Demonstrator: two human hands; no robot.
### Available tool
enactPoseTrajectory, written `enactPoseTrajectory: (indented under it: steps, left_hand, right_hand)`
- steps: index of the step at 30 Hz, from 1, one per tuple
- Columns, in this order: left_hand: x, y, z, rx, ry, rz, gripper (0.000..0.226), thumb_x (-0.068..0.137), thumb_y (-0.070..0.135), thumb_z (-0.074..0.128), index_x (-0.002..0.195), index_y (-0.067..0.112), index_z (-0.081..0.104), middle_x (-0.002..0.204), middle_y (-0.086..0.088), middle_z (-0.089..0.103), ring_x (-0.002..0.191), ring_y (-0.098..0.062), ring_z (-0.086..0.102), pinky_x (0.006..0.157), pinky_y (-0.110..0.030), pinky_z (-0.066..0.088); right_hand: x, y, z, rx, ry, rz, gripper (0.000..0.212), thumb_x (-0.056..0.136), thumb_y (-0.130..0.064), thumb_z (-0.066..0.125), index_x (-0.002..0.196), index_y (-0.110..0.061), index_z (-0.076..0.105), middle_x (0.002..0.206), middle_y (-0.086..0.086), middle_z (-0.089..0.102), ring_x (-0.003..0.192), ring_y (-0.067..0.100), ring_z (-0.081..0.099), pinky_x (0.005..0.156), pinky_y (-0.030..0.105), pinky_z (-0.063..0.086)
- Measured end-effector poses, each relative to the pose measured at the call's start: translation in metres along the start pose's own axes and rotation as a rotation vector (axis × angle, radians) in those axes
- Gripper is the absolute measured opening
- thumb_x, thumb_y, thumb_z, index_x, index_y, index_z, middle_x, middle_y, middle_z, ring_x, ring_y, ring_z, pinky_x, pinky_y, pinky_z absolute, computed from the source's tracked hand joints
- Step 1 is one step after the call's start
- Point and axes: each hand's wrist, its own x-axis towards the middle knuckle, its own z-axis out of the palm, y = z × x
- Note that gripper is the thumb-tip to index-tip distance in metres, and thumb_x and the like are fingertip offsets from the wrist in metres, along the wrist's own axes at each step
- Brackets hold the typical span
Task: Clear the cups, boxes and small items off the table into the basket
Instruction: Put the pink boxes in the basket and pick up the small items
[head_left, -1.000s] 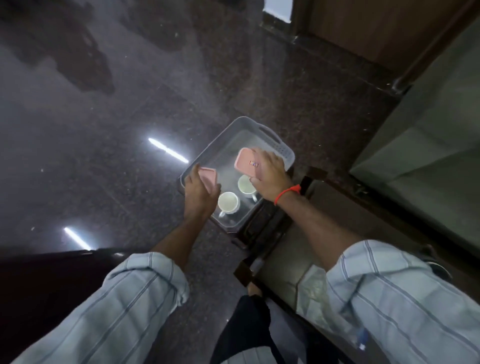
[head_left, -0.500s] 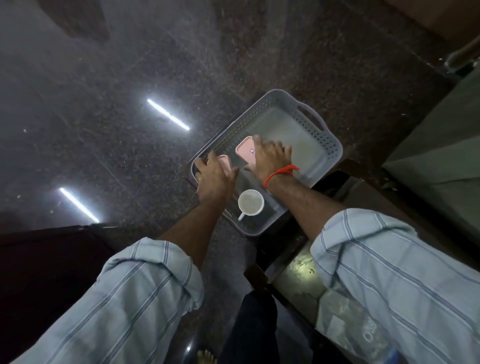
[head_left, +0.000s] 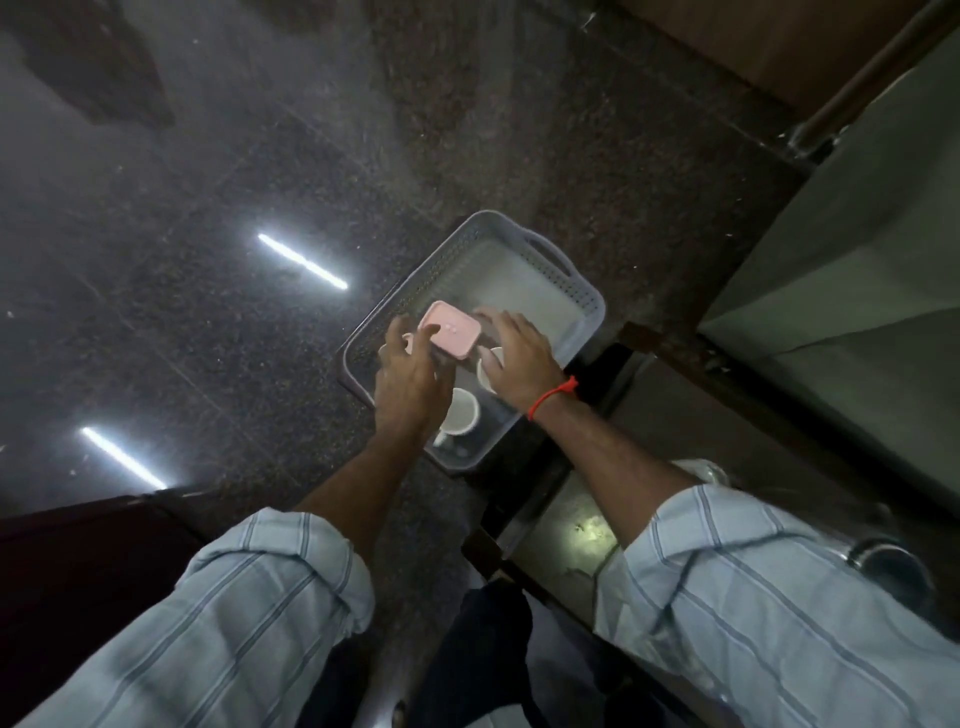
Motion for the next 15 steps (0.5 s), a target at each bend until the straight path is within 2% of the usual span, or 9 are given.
enactPoseTrajectory:
  steps: [3,7,13,15]
  left_hand:
    - [-0.016,0.033,0.002,0.049,-0.010,0.103,0.047,0.097,0.035,0.062,0.140,0.019,0.053,0.161,-0.012,0.028,0.135,-0.042,0.046,0.097,-0.058,0.053]
    - [-0.041,0.093,0.011,0.042,-0.021,0.255,0.051,0.098,0.040,0.063,0.143,0.024,0.048,0.161,-0.008,0.028,0.135,-0.035,0.048,0.099,-0.056,0.052]
    - [-0.101,0.195,0.040,-0.016,-0.025,0.517,0.044,0.100,0.045,0.057,0.136,0.021,0.056,0.148,-0.005,0.049,0.130,-0.027,0.056,0.096,-0.052,0.055]
    - [-0.131,0.233,0.058,-0.036,-0.069,0.567,0.042,0.101,0.048,0.053,0.135,0.022,0.057,0.142,-0.001,0.055,0.122,-0.024,0.061,0.093,-0.051,0.055]
  right_hand:
    - [-0.036,0.010,-0.027,0.009,0.114,-0.021,0.053,0.088,-0.011,0.059,0.140,-0.015,0.053,0.139,0.009,0.056,0.132,0.029,0.050,0.110,0.046,0.038]
    - [-0.085,0.041,-0.070,-0.069,0.286,0.087,0.051,0.091,-0.017,0.058,0.141,-0.016,0.051,0.143,0.008,0.053,0.133,0.030,0.048,0.106,0.048,0.040]
    - [-0.188,0.107,-0.139,-0.127,0.532,0.222,0.056,0.089,-0.020,0.057,0.144,-0.017,0.048,0.144,0.008,0.052,0.131,0.030,0.051,0.099,0.047,0.047]
    - [-0.232,0.137,-0.162,-0.130,0.627,0.285,0.055,0.089,-0.020,0.057,0.143,-0.016,0.050,0.141,0.009,0.054,0.128,0.031,0.054,0.098,0.047,0.048]
